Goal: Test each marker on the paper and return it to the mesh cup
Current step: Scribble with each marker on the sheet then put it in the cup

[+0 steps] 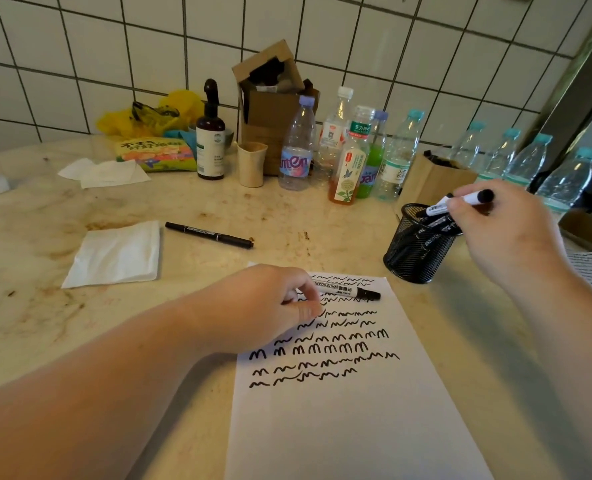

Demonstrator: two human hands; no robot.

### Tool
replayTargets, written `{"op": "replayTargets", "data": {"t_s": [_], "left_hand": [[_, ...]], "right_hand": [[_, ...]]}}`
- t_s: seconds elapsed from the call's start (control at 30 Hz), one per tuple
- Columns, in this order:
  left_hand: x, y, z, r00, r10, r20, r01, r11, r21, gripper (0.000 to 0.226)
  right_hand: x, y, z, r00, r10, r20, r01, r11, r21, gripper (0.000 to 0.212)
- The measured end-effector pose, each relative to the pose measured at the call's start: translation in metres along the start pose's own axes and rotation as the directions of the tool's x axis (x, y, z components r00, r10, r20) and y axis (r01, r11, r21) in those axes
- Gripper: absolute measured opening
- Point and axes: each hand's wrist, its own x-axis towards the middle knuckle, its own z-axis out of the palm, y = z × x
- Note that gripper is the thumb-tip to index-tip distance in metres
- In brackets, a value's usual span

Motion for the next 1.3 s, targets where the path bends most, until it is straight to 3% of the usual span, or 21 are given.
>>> {"op": "replayTargets", "data": {"t_s": [0.1,0.2,0.33,0.4,0.5,0.6,0.7,0.93,1.0,1.07,1.13,1.2,1.3], "left_hand": [[0.001,-0.001,0.000,1.000,-0.005,-0.003,0.005,1.000,-0.014,0.019],[0.000,0.000,0.000,1.000,-0.005,0.003,0.005,1.000,-0.006,0.018],[0.002,-0.002,0.000,1.000,-0.006,-0.014,0.006,1.000,0.005,0.018],[0.002,-0.002,0.001,1.000,-0.002,-0.018,0.002,1.000,-0.003,0.017],[0.001,-0.002,0.001,1.000,-0.017,-0.021,0.017,1.000,0.011,0.017],[0.002,-0.002,0.000,0.999,-0.027,-0.033,0.028,0.999,0.019,0.017],[0.003,-0.001,-0.001,0.998,-0.029,-0.048,0.031,0.998,0.061,0.016],[0.003,-0.001,-0.002,0.999,-0.034,-0.040,0.037,0.994,0.099,0.017],[0.003,-0.002,-0.001,0.999,-0.035,-0.037,0.038,0.996,0.075,0.016],[0.002,-0.003,-0.001,0.999,-0.024,-0.035,0.026,0.998,0.059,0.017],[0.002,-0.003,-0.001,0.999,-0.008,-0.040,0.010,0.998,0.059,0.018],[0.001,-0.003,0.000,0.999,0.006,-0.040,-0.003,0.998,0.058,0.018],[0.000,-0.001,0.001,1.000,0.026,-0.017,-0.025,0.998,0.063,0.022]], "right_hand": [[0.012,-0.006,0.006,1.000,0.014,0.002,-0.014,1.000,-0.013,0.030],[0.020,-0.008,0.010,0.999,0.033,-0.033,-0.032,0.999,0.023,0.020],[0.023,-0.009,0.015,0.999,-0.002,-0.035,-0.001,0.996,-0.091,0.014],[0.019,-0.010,0.017,0.994,-0.108,-0.023,0.103,0.981,-0.167,0.014],[0.000,-0.014,0.023,0.933,-0.360,-0.011,0.355,0.924,-0.141,0.014],[-0.027,-0.021,0.040,0.820,-0.521,0.237,0.556,0.823,-0.116,0.013],[-0.045,-0.026,0.062,0.749,-0.398,0.530,0.536,0.834,-0.130,0.022],[-0.054,-0.031,0.075,0.744,-0.268,0.611,0.512,0.818,-0.264,0.020],[-0.054,-0.033,0.065,0.782,-0.212,0.586,0.424,0.870,-0.251,0.016],[-0.055,-0.032,0.052,0.832,-0.137,0.538,0.225,0.969,-0.101,0.012],[-0.058,-0.028,0.041,0.837,-0.081,0.540,0.053,0.996,0.067,0.012],[-0.067,-0.024,0.038,0.794,-0.064,0.604,-0.124,0.956,0.264,0.012],[-0.085,-0.017,0.039,0.733,-0.104,0.672,-0.372,0.766,0.524,0.011]]}}
